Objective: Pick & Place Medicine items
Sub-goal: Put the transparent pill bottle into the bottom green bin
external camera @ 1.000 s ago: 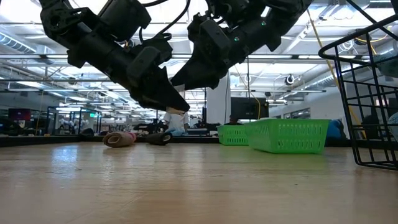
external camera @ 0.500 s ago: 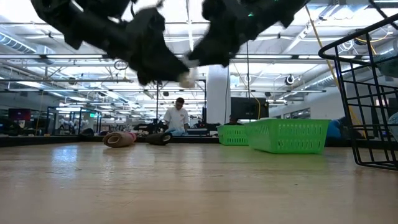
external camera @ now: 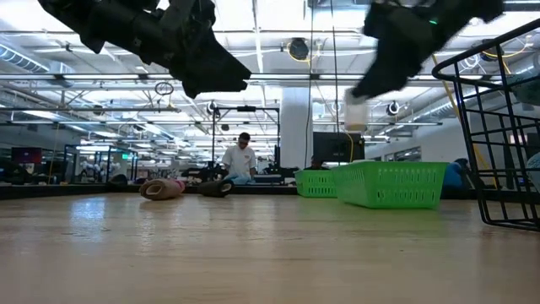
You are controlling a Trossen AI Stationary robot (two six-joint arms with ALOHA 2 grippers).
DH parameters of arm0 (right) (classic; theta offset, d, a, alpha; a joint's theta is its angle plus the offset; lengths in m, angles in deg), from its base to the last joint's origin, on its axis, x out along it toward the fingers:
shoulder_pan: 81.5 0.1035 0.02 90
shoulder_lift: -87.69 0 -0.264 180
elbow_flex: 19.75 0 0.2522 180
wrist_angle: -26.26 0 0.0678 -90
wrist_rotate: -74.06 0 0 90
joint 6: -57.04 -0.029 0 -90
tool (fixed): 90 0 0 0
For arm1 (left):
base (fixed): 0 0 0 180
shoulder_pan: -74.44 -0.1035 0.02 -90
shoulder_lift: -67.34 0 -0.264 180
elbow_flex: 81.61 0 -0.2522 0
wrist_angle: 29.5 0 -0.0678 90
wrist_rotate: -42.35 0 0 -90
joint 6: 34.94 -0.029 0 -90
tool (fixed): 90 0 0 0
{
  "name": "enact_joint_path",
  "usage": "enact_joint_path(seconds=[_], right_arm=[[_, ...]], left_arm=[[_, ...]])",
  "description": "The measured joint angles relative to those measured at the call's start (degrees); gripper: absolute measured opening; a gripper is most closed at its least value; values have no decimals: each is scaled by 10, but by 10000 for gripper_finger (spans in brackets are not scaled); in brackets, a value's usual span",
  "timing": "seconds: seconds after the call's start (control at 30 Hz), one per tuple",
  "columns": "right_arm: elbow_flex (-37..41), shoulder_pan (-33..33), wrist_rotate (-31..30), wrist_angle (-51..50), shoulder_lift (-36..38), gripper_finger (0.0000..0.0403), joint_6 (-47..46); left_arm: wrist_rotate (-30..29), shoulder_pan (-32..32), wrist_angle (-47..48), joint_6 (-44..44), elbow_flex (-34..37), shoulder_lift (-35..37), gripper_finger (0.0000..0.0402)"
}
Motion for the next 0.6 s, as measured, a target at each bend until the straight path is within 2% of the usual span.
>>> enact_joint_path(seconds=[0.1,0.27,0.6], right_arm=[[63,13,-34,11,58,119,-29],[139,23,-51,69,109,119,-37],[171,23,-66,72,90,119,-48]], left_arm=[[-5,0,-2,0,0,-1,187],[-9,0,-7,0,0,-1,187],[-10,-1,-6,4,0,-1,186]])
